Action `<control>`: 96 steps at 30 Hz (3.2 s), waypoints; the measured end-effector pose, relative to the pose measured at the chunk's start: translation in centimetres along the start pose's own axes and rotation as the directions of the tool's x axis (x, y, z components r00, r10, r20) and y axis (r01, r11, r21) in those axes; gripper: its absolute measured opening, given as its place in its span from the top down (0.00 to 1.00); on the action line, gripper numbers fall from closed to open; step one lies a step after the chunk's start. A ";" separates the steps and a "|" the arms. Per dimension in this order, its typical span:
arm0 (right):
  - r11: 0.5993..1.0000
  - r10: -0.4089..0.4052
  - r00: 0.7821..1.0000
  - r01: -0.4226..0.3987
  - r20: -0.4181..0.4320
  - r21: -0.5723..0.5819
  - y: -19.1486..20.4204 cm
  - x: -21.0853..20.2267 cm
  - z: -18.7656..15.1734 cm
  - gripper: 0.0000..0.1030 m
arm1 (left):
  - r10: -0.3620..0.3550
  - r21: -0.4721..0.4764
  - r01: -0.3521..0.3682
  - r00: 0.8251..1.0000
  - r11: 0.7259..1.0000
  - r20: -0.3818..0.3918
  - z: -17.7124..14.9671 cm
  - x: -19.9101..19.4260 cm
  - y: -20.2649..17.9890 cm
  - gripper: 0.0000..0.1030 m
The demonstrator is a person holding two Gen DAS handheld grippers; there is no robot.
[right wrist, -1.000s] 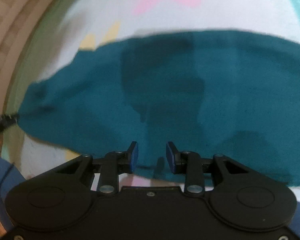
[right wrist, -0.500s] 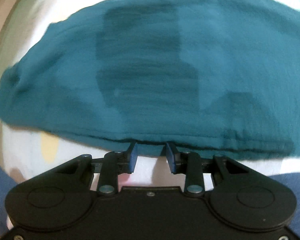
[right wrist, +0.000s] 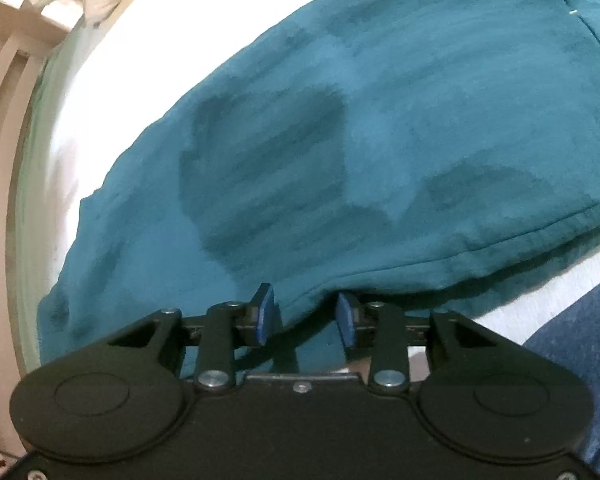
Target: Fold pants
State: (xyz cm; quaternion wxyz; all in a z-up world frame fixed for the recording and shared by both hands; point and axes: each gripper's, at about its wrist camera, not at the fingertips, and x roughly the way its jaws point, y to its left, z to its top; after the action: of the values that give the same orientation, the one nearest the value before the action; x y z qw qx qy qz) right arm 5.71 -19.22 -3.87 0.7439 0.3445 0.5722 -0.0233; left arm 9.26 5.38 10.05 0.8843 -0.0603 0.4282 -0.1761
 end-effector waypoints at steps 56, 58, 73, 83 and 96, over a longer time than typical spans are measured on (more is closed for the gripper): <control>0.975 -0.084 0.949 0.015 0.303 0.221 -27.5 -12.2 6.8 0.38 | 0.052 0.418 0.107 0.934 0.902 -0.353 -12.0 15.4 -16.0 0.31; 0.985 -0.021 0.949 -0.034 0.313 0.169 -28.0 -11.7 7.3 0.38 | 0.049 0.410 0.108 0.934 0.906 -0.354 -11.9 15.1 -15.7 0.31; 0.996 -0.034 0.964 0.054 0.263 -0.070 -24.3 -12.2 8.6 0.89 | 0.058 0.393 0.094 0.932 0.915 -0.357 -11.0 14.5 -15.7 0.31; 0.995 -0.084 0.970 0.096 0.227 -0.041 -23.6 -11.1 9.3 0.88 | -0.056 0.435 0.236 0.920 0.869 -0.387 -10.5 15.5 -20.4 0.31; 0.996 -0.081 0.966 0.085 0.245 -0.003 -23.1 -12.3 9.5 0.88 | -0.077 0.366 0.214 0.932 0.906 -0.355 -9.6 16.1 -19.6 0.32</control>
State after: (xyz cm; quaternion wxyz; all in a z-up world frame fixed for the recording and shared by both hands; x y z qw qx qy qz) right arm -0.54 -46.35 -3.38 0.8093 0.3097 0.4904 -0.0926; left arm 5.89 -18.28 -2.70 0.7769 0.1194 0.5204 -0.3337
